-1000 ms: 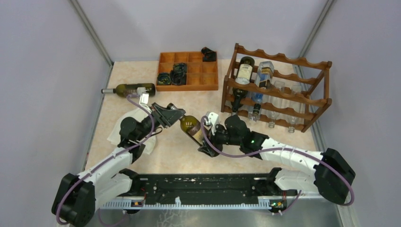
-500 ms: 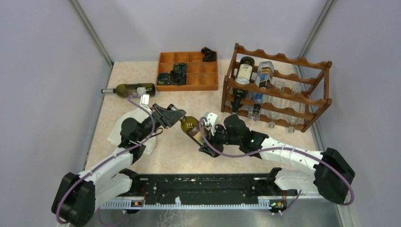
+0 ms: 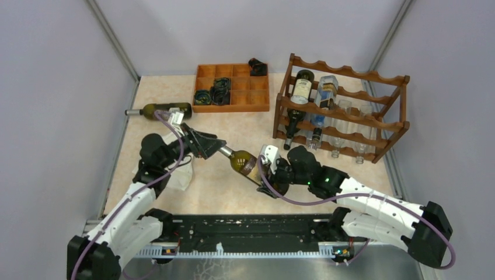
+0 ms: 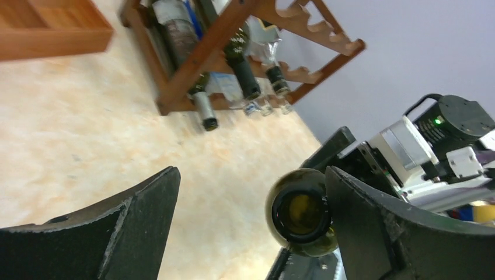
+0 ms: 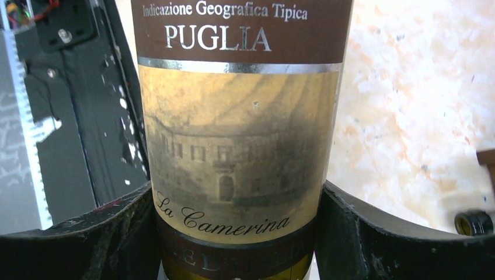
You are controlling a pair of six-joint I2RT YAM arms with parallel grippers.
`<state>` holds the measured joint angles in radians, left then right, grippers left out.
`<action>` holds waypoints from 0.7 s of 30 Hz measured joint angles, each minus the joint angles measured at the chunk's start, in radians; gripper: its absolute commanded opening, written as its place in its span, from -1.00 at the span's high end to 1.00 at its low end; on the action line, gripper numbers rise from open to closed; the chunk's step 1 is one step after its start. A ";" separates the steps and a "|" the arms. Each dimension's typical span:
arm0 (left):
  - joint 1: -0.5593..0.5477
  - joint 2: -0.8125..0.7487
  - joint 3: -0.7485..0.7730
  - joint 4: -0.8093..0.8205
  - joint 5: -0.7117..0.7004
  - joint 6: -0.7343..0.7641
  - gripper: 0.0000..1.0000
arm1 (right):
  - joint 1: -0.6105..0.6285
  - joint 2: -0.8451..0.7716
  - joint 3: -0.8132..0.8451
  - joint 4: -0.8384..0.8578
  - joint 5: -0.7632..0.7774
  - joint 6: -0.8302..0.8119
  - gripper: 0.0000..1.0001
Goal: Put the wine bottle on the wine rack
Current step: Pick up the wine bottle from the center of the board.
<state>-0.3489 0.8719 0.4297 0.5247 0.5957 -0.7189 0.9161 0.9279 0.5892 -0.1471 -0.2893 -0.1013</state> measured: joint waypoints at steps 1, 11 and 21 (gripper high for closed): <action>0.023 -0.019 0.031 -0.083 0.009 0.040 -0.97 | 0.000 -0.013 0.000 -0.033 0.008 -0.013 1.00; 0.116 -0.115 0.381 -0.575 0.134 0.360 -0.97 | 0.000 -0.075 0.019 -0.348 0.046 -0.160 1.00; 0.101 0.190 0.130 -0.364 0.495 0.150 -0.96 | 0.000 -0.055 0.167 -0.610 0.016 -0.458 1.00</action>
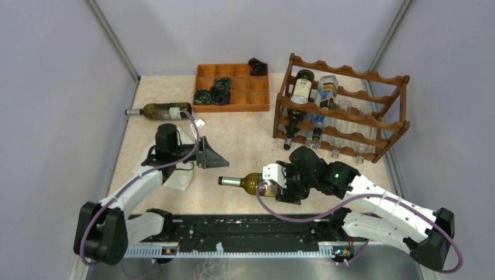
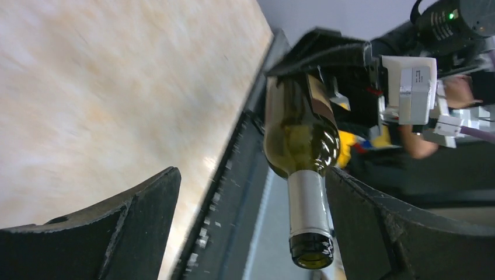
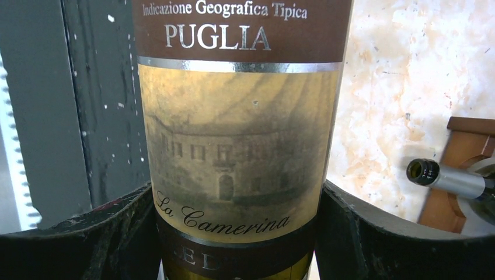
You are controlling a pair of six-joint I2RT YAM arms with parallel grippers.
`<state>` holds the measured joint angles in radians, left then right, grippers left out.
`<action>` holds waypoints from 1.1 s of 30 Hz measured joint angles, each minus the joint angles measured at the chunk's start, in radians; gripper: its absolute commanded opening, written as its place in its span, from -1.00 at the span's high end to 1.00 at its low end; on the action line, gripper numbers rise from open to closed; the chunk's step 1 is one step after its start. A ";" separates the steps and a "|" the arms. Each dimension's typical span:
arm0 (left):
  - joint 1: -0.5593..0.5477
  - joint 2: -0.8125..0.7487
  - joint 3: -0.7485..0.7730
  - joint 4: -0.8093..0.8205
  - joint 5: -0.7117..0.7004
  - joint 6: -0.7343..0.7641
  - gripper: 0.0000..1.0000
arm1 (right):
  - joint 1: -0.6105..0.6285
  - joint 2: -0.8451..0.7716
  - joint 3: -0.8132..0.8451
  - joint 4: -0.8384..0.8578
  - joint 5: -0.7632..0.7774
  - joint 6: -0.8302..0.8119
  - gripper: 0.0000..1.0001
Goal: Put the wine bottle on the wine rack
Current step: Pick up the wine bottle from the center of the board.
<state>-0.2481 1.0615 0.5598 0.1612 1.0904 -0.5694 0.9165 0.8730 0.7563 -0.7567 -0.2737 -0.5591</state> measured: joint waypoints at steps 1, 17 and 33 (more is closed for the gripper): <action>-0.016 0.031 -0.025 0.018 0.017 -0.027 -0.96 | 0.000 -0.003 0.001 -0.013 0.001 -0.025 1.00; -0.421 0.391 0.034 0.271 0.108 -0.174 -0.61 | 0.003 -0.039 0.001 -0.131 0.063 -0.248 1.00; -0.519 0.446 0.106 0.116 0.158 -0.017 -0.40 | 0.004 -0.053 0.001 -0.150 0.087 -0.287 1.00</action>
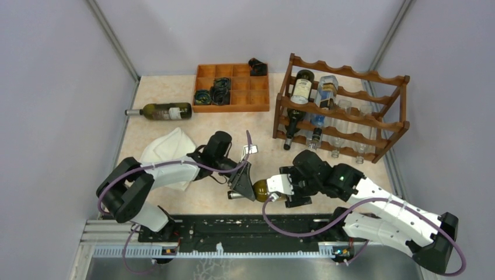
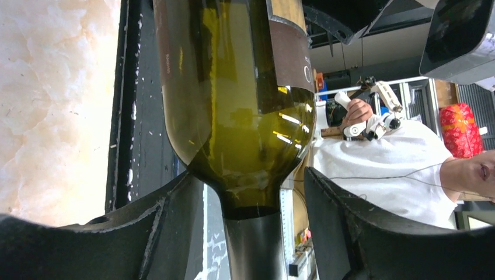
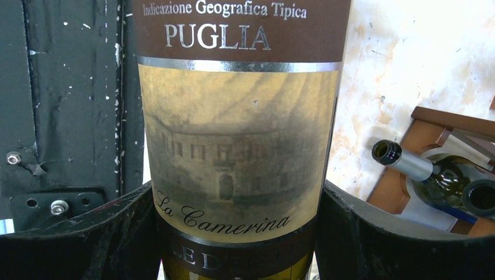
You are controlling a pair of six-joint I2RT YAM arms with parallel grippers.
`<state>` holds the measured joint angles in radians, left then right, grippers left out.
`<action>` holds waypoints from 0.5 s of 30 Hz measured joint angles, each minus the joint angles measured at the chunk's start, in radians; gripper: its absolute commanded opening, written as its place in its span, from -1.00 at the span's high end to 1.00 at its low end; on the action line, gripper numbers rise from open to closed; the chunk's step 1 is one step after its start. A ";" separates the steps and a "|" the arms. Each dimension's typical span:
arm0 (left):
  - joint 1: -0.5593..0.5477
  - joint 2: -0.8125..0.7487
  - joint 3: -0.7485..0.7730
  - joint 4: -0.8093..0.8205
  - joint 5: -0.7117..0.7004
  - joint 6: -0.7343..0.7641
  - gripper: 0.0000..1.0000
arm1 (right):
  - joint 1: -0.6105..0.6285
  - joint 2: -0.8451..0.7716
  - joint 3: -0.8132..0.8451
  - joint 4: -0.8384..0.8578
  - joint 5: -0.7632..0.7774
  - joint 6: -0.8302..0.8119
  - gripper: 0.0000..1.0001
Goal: Put the wine bottle on the wine rack
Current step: Pick up the wine bottle from the center of the board.
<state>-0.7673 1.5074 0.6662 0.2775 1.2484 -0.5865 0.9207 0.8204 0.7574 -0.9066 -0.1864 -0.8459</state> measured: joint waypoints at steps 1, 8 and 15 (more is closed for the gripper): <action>-0.002 0.002 0.008 -0.035 0.000 0.023 -0.40 | 0.000 0.000 0.000 0.000 0.005 0.000 1.00; -0.003 0.008 0.057 -0.235 0.006 0.174 -0.46 | 0.000 0.000 0.000 0.000 0.025 0.002 1.00; -0.003 0.016 0.061 -0.307 0.002 0.224 -0.35 | 0.000 0.000 0.000 -0.004 0.021 0.002 1.00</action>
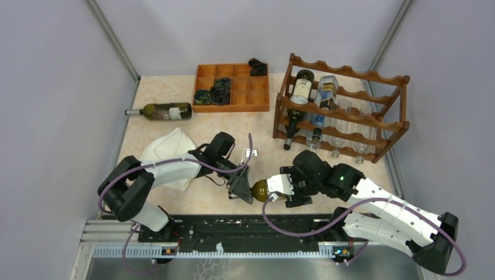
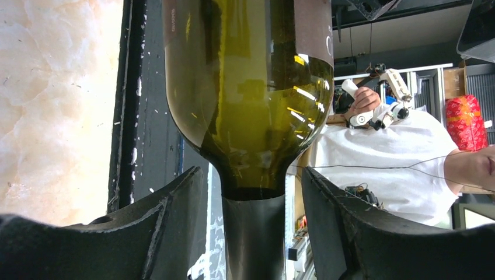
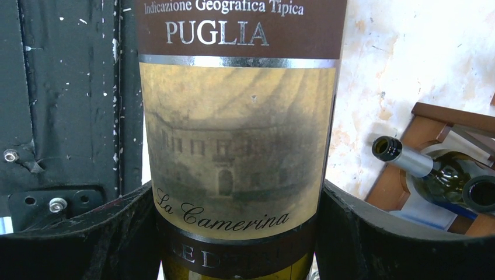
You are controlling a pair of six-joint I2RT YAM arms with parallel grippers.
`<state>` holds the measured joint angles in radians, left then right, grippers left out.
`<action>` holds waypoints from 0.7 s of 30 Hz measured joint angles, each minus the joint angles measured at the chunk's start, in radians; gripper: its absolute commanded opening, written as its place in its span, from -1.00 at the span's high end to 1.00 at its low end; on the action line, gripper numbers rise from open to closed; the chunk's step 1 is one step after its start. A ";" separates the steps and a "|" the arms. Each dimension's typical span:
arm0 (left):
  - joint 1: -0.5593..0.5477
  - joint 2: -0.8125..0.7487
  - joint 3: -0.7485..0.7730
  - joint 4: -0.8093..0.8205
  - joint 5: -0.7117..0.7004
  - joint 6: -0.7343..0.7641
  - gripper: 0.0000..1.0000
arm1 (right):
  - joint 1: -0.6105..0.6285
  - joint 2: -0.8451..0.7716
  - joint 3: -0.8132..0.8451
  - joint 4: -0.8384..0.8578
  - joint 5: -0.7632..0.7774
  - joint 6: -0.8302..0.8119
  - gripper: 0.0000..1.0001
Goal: Put the wine bottle on the wine rack
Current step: Pick up the wine bottle from the center of the board.
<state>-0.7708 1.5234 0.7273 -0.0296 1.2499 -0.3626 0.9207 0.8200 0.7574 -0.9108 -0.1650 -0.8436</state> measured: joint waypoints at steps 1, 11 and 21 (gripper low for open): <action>0.000 0.000 0.001 -0.004 -0.001 0.002 -0.35 | 0.000 0.000 0.000 0.000 -0.001 0.001 1.00; 0.000 0.007 0.012 -0.007 -0.011 0.003 0.14 | 0.000 0.000 0.000 0.005 -0.016 0.016 1.00; 0.005 0.024 0.015 0.002 0.013 -0.005 1.00 | 0.001 0.004 0.000 -0.001 -0.002 0.034 -0.32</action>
<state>-0.7662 1.5478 0.7422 -0.0273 1.2625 -0.3679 0.9218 0.8238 0.7574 -0.9119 -0.1673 -0.8097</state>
